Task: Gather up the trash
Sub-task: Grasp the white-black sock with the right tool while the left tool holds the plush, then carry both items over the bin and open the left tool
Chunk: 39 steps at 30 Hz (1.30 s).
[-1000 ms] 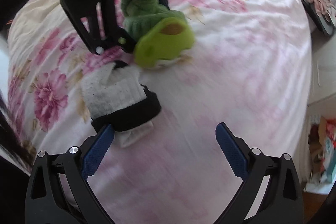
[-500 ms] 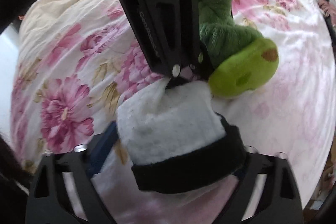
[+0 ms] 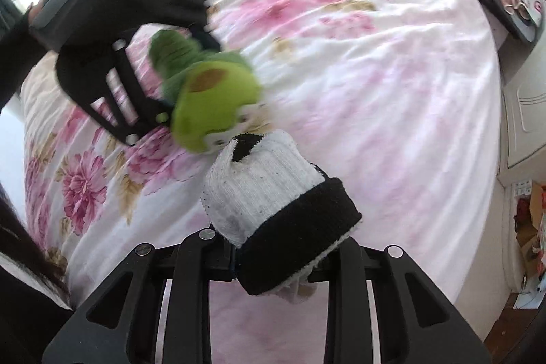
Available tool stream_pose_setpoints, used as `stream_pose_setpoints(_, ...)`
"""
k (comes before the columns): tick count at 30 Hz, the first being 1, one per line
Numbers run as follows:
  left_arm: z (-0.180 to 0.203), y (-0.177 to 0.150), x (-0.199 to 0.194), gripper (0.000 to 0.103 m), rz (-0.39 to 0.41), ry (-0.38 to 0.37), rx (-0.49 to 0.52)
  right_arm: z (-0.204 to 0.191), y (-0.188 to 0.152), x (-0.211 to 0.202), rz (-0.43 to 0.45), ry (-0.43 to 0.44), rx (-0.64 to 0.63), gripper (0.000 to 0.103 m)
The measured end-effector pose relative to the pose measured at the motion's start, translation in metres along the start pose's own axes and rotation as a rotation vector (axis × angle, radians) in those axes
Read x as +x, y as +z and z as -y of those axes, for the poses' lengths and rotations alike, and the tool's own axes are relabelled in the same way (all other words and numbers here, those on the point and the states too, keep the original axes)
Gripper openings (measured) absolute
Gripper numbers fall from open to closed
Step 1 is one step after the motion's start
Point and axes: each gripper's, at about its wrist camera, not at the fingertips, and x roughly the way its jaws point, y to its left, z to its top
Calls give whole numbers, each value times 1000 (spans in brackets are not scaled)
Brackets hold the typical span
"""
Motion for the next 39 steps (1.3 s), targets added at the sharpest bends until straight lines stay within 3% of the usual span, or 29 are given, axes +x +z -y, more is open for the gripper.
stream_pose_setpoints(7,0,16,-16,64,19,-42,-88,26,15,-9,-7,25,-41,23)
stream_pose_setpoints(17,-23,69,-48,64,73,-82,-257,68,38,-22,-41,36,-105,23)
stream_pose_setpoints(22,-30,80,-55,64,94,-54,-317,87,44,-22,-63,16,-113,23)
stream_pose_setpoints(29,-33,75,-50,64,80,-7,-461,97,59,-15,-91,65,-187,24)
stream_pose_setpoints(35,-15,74,-49,64,77,81,-583,112,68,0,-56,114,-245,24)
stream_pose_setpoints(39,-6,85,-44,64,61,99,-676,124,65,5,-42,133,-267,24)
